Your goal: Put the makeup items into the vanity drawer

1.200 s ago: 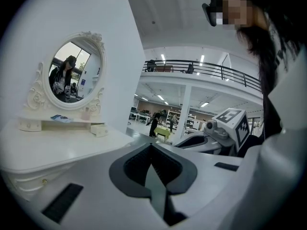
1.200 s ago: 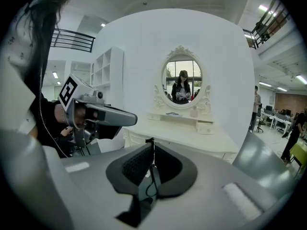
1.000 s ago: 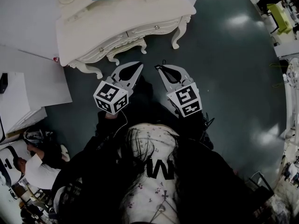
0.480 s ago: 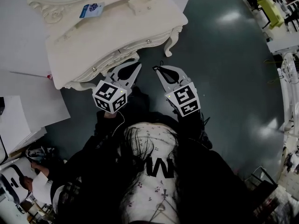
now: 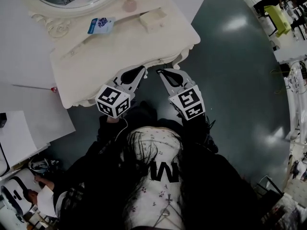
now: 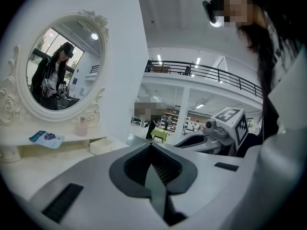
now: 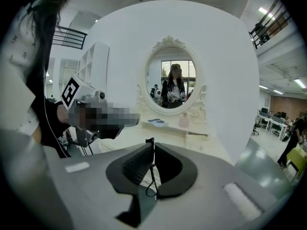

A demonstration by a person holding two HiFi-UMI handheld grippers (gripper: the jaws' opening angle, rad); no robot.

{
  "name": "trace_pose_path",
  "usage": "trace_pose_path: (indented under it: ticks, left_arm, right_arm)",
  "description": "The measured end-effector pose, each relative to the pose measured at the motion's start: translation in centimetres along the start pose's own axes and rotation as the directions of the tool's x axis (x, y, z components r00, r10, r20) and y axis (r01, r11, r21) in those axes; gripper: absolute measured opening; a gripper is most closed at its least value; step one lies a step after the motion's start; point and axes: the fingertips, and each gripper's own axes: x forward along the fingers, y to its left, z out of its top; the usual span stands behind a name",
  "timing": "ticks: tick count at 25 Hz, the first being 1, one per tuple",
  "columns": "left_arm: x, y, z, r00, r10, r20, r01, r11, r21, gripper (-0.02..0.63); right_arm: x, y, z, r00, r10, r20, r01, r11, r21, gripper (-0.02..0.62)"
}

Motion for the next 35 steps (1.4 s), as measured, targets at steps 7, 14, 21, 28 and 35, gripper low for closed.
trace_pose_path:
  ticks: [7,14,21,28,35]
  left_arm:
    - [0.6,4.4,-1.3,1.0,-0.002,-0.03,0.001,0.999,-0.048,-0.002]
    - [2.3,5.2,-1.6,0.999,-0.013,-0.045,0.01,0.998,-0.069,-0.002]
    - [3.7,9.3,-1.1,0.992,0.121,-0.035,-0.124,0.989,-0.079,-0.002]
    - [6.6,13.3,1.2,0.953,0.303,0.017,-0.299,0.947,-0.116,-0.002]
    - [10.8,12.8,1.5,0.928,0.372,-0.011,-0.37,0.918,-0.146,-0.002]
  right_arm:
    - [4.3,0.6,0.3,0.998,0.044,-0.041,-0.045,0.999,-0.022,0.026]
    - [5.7,-1.8,-0.5,0.996,0.044,-0.082,-0.046,0.999,-0.02,0.026]
    - [9.7,-4.4,0.0,0.984,0.159,-0.079,-0.164,0.985,-0.059,0.026]
    - [13.7,-9.1,2.7,0.951,0.298,-0.079,-0.307,0.941,-0.142,0.026]
    - [15.2,-14.0,2.4,0.923,0.374,-0.092,-0.384,0.911,-0.147,0.026]
